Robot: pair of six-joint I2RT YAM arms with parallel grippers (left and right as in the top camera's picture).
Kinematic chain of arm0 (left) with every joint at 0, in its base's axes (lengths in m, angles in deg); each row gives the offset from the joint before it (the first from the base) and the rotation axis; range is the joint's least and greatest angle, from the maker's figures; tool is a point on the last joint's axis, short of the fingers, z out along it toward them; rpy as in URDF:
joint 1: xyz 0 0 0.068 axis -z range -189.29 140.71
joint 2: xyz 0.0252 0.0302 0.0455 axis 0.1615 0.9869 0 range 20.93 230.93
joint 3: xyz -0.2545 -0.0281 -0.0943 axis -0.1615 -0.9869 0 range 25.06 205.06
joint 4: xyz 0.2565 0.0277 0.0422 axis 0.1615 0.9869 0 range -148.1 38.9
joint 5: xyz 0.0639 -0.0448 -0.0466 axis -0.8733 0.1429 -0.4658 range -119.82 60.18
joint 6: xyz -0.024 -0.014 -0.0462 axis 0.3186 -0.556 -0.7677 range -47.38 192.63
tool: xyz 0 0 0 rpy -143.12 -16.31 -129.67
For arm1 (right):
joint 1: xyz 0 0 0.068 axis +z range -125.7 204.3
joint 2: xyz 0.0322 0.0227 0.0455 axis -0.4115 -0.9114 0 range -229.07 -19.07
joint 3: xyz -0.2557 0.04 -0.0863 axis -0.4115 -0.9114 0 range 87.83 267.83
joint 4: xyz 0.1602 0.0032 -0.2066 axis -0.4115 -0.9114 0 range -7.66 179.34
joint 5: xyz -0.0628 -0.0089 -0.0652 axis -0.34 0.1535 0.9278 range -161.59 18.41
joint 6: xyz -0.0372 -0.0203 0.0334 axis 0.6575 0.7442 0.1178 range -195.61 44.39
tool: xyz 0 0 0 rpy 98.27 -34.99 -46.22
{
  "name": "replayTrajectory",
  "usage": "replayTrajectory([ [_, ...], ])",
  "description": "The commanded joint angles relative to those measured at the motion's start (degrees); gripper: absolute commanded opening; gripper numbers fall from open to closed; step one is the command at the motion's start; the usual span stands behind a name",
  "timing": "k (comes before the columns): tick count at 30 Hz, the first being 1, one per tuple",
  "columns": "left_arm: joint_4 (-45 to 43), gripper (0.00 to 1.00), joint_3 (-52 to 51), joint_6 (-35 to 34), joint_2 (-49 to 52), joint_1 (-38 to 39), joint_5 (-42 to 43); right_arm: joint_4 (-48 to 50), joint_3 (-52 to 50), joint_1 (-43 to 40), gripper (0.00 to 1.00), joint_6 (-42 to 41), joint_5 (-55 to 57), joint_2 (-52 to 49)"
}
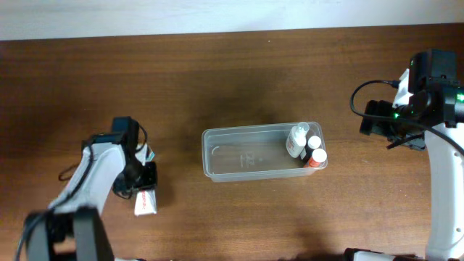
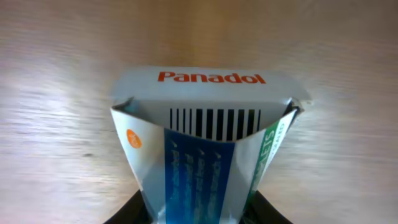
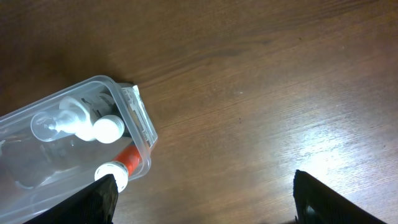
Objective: Pack container
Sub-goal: 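Carry the Panadol box right and drop it into the container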
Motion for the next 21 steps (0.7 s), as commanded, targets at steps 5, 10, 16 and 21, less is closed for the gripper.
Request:
replayTrajectory([
  [5,-2.8,0.34,8.13,-0.13,-16.59,2.75,5.03,0.17,-0.52,-0.24,0.82,0.44,-0.57,0.04],
  [10,-12.76,0.34,8.52,-0.04,-22.1,11.52,10.67,0.17,-0.52,-0.24,0.82,0.44,-0.57,0.04],
  [16,-24.98,0.17,8.5,15.37,-18.4,28.09,8.7,0.2,-0.52,-0.24,0.82,0.44,-0.57,0.04],
  [21,-29.57,0.17,8.5,23.34,-11.34,35.04,8.04,0.2,-0.52,-0.24,0.82,0.63,-0.57,0.04],
])
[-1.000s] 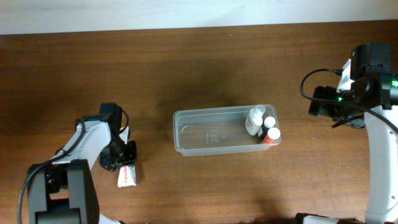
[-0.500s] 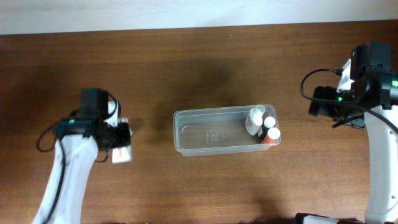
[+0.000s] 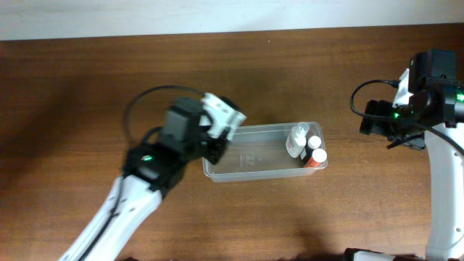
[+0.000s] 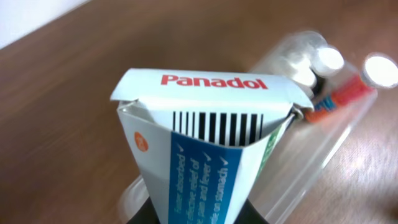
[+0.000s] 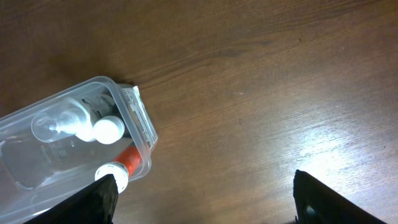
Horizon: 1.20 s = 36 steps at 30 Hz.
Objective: Pack container
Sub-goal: 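Carry the Panadol box right and drop it into the container, then move the left gripper back and grasp the orange-capped jar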
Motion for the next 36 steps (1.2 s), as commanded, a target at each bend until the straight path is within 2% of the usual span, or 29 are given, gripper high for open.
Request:
replayTrajectory([
  [1,-1.79,0.17,0.42,9.29,6.21,3.91,-0.28,0.0,-0.5,-0.24,0.82,0.59,-0.55,0.02],
  [8,-2.1,0.22,0.42,9.27,16.98,5.53,-0.46,0.02,-0.5,-0.24,0.82,0.61,-0.55,0.02],
  [9,-2.05,0.26,0.42,9.27,17.88,5.53,-0.46,0.02,-0.5,-0.24,0.82,0.63,-0.55,0.02],
  [12,-2.05,0.52,0.42,9.27,18.78,5.53,-0.5,0.02,-0.5,-0.24,0.82,0.81,-0.55,0.02],
  [13,-2.01,0.56,0.55,9.27,18.51,5.53,-0.5,0.02,-0.5,-0.24,0.82,0.83,-0.55,0.02],
  [16,-0.94,0.77,1.73,9.25,16.46,5.46,-0.98,0.02,-0.5,-0.24,0.82,0.83,-0.55,0.02],
  [19,2.62,0.86,3.98,8.94,12.17,5.4,-5.99,0.02,-0.5,-0.24,0.82,1.03,-0.52,0.02],
  [21,5.18,0.99,5.03,8.07,8.92,4.85,-11.02,0.04,-0.5,-0.24,0.82,1.03,-0.52,0.02],
  [24,8.55,0.99,5.51,3.32,3.52,2.23,-18.47,0.22,-0.5,-0.24,0.82,1.01,-0.52,0.02],
  [27,12.92,0.99,5.49,-2.03,-1.11,-3.96,-20.44,0.24,-0.5,-0.24,0.82,1.01,-0.55,0.02],
  [31,16.15,0.99,5.33,-9.79,-1.75,-14.86,-19.04,0.22,-0.5,-0.24,0.82,1.01,-0.55,0.02],
  [36,16.74,0.99,4.35,-10.84,3.56,-25.66,-11.76,0.17,-0.5,-0.24,0.82,1.01,-0.57,0.02],
])
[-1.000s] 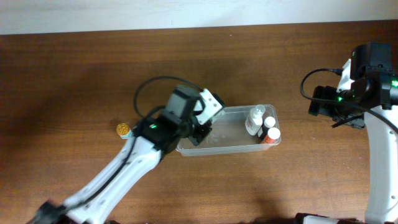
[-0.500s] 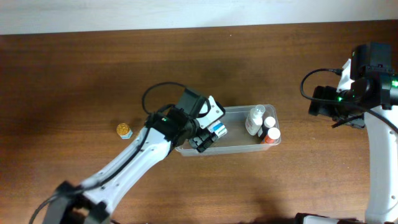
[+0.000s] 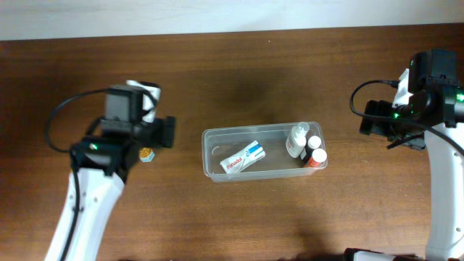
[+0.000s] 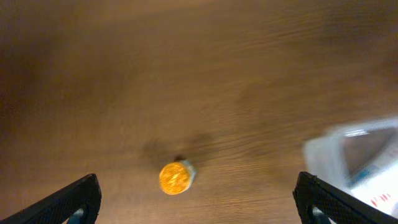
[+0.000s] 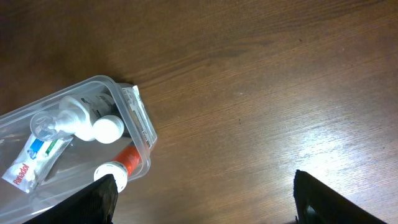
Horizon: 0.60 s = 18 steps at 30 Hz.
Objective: Pack container
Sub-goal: 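Move the left gripper back and grasp the orange-capped jar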
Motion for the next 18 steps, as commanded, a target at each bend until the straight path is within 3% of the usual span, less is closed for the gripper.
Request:
replayTrajectory([
  [1,0.48,0.99,-0.83,-3.69,5.62,-5.77,5.92,0.13,-0.42,-0.24,0.82,0.61,-0.57,0.02],
  [11,0.44,1.0,-0.83,-6.45,27.23,-12.31,11.19,0.13,-0.42,-0.24,0.82,0.61,-0.55,0.02],
  [18,-1.01,0.99,-0.83,-6.43,34.32,-12.31,11.15,0.15,-0.44,-0.24,0.82,0.61,-0.55,0.02],
])
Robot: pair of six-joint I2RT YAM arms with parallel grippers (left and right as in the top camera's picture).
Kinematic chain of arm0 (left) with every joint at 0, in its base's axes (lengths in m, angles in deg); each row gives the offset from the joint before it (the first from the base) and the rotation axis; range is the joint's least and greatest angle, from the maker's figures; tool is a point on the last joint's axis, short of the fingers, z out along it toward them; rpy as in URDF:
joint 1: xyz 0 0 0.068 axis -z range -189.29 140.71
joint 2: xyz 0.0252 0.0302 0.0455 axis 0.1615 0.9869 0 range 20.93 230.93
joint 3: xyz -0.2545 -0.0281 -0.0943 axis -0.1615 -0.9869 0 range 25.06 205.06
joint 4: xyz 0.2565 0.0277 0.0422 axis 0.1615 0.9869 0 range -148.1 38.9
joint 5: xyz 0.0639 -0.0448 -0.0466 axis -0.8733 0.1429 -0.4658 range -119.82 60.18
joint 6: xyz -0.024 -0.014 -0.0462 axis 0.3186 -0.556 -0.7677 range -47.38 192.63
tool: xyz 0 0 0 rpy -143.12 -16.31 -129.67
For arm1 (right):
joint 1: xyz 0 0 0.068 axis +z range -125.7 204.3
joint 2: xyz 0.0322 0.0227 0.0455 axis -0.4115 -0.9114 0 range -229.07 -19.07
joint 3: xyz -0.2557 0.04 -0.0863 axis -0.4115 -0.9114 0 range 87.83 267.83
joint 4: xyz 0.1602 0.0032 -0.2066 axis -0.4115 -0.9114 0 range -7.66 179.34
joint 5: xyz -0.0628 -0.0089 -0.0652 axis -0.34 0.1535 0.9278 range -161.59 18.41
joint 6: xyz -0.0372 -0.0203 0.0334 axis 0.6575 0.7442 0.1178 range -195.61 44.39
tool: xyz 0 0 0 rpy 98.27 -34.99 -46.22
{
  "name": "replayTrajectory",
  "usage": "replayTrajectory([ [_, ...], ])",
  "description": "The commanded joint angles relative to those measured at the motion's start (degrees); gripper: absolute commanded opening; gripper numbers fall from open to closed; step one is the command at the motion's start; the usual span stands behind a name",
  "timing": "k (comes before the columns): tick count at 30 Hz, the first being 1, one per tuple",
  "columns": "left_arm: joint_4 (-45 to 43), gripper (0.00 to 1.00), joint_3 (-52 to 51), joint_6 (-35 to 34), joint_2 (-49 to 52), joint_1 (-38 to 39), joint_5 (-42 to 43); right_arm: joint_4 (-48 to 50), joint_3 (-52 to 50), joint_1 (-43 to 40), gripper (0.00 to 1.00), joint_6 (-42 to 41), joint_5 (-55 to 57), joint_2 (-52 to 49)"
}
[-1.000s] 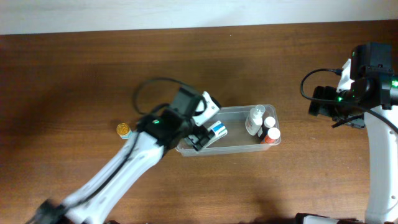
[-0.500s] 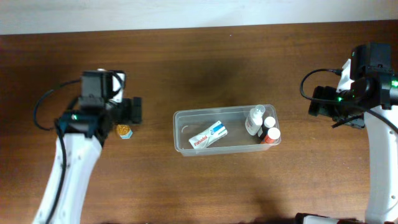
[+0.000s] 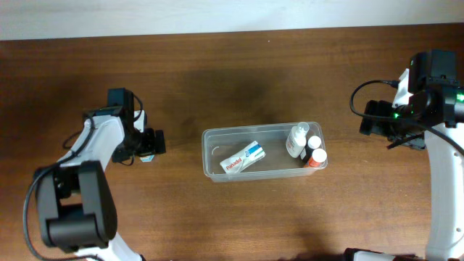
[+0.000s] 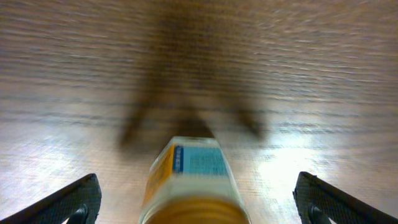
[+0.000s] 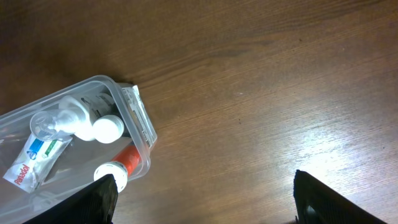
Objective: Pack container
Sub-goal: 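Move the left gripper back and grasp the orange-capped jar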
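Observation:
The clear plastic container stands mid-table. In it lie a Panadol box, a white bottle and a red tube with a white cap. To the left of the container, a small bottle with an orange cap and blue label stands on the table, also visible from overhead. My left gripper is open and low, one finger on each side of this bottle and not touching it. My right gripper is open above bare table, right of the container.
The brown wooden table runs to a pale wall along the far edge. The container's right end with its latch lies at the left of the right wrist view.
My left gripper was open high above the small orange-capped bottle. Now it is down at table level with the bottle between its open fingers. The right arm has not moved.
My left gripper was shut on the Panadol box at the table's left. Then it held the box over the container. Later the box lay in the container and the gripper was open above the small bottle, which it now straddles.

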Motion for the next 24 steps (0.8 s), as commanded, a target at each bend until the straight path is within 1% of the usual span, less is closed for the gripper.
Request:
replayTrajectory([
  [1,-0.68,0.99,-0.44,-0.92,1.95,-0.2,1.25,0.13,-0.44,-0.24,0.82,0.59,-0.55,0.02],
  [2,-0.74,0.99,-0.44,-0.92,1.97,-0.2,1.25,0.13,-0.44,-0.24,0.82,0.59,-0.55,0.02],
  [4,-0.72,0.85,-0.42,-0.92,1.92,-0.2,1.25,0.07,-0.44,-0.24,0.82,0.61,-0.55,0.02],
  [7,-0.52,0.58,-0.42,-0.92,1.88,-0.2,1.25,-0.02,-0.44,-0.24,0.82,0.61,-0.55,0.02],
  [9,-0.46,0.49,-0.42,-0.92,1.84,-0.2,1.25,-0.02,-0.46,-0.24,0.82,0.61,-0.55,0.02],
  [12,-0.44,0.45,-0.31,-0.92,1.66,-0.2,1.22,-0.02,-0.46,-0.24,0.82,0.61,-0.55,0.02],
  [15,-0.28,0.42,-0.07,-0.92,0.63,-0.17,1.22,-0.02,-0.46,-0.24,0.82,0.61,-0.55,0.02],
  [17,0.13,0.42,0.24,-0.92,-1.01,-0.13,1.27,-0.04,-0.46,-0.24,0.82,0.61,-0.55,0.02],
  [21,1.62,0.42,1.46,-0.92,-7.32,1.42,1.27,-0.02,-0.46,-0.24,0.82,0.59,-0.55,0.02],
  [24,2.45,0.42,2.75,-0.9,-13.86,4.57,1.66,-0.02,-0.46,-0.24,0.82,0.59,-0.55,0.02],
])
